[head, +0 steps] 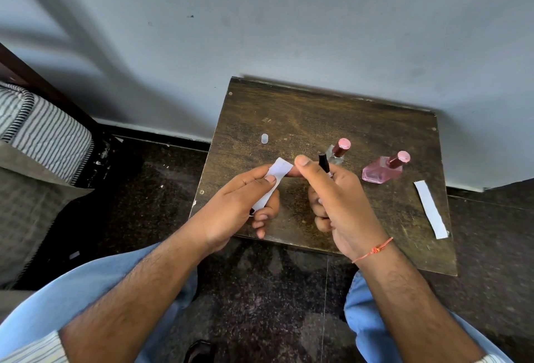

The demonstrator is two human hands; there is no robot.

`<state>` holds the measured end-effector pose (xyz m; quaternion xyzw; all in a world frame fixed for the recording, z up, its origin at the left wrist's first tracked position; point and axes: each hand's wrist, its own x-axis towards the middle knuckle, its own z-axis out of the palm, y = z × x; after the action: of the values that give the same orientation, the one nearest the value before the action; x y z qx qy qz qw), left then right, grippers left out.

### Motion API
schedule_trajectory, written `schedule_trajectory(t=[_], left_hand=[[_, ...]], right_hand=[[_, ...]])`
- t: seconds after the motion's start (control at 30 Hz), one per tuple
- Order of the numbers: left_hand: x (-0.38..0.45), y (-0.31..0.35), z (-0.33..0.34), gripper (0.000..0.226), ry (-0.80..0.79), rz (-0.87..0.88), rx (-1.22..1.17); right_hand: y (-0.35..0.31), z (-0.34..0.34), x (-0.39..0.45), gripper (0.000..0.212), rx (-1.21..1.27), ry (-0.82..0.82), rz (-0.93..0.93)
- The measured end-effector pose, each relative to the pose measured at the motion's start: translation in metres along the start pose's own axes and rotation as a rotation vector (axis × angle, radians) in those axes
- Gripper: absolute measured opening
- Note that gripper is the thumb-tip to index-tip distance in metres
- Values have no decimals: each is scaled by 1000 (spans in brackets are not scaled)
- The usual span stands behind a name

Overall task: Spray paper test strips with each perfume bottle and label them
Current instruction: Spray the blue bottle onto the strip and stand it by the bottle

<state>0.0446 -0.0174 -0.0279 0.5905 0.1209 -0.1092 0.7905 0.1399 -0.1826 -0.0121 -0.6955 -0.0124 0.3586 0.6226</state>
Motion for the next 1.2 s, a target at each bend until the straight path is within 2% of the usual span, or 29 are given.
schedule_trajectory(t=[0.1,0.2,0.37,0.73,0.8,0.87,1.03,1.2], left_hand=[[0,-2,-3,30,-29,-19,26],[0,-3,-5,32,-104,-53,94],[-1,2,-12,35,-200,-98,162],[2,8,-25,31,-148,-213,231],[4,7,-29,33,-109,-224,254],[5,9,-32,25,-37,-191,278],[13,10,-44,12,212,-124,213],[22,8,-44,19,368,-113,206]], right_hand=[[1,-3,1,18,30,-18,18],[2,-5,3,7,39,-55,51],[5,-9,6,5,-1,-84,42],[7,-20,7,11,-217,-99,-82],[9,-22,9,14,-233,-82,-77],[11,-24,11,18,-245,-60,-72],[18,-22,14,27,-294,-34,-73],[28,-12,15,28,-317,-15,-68]])
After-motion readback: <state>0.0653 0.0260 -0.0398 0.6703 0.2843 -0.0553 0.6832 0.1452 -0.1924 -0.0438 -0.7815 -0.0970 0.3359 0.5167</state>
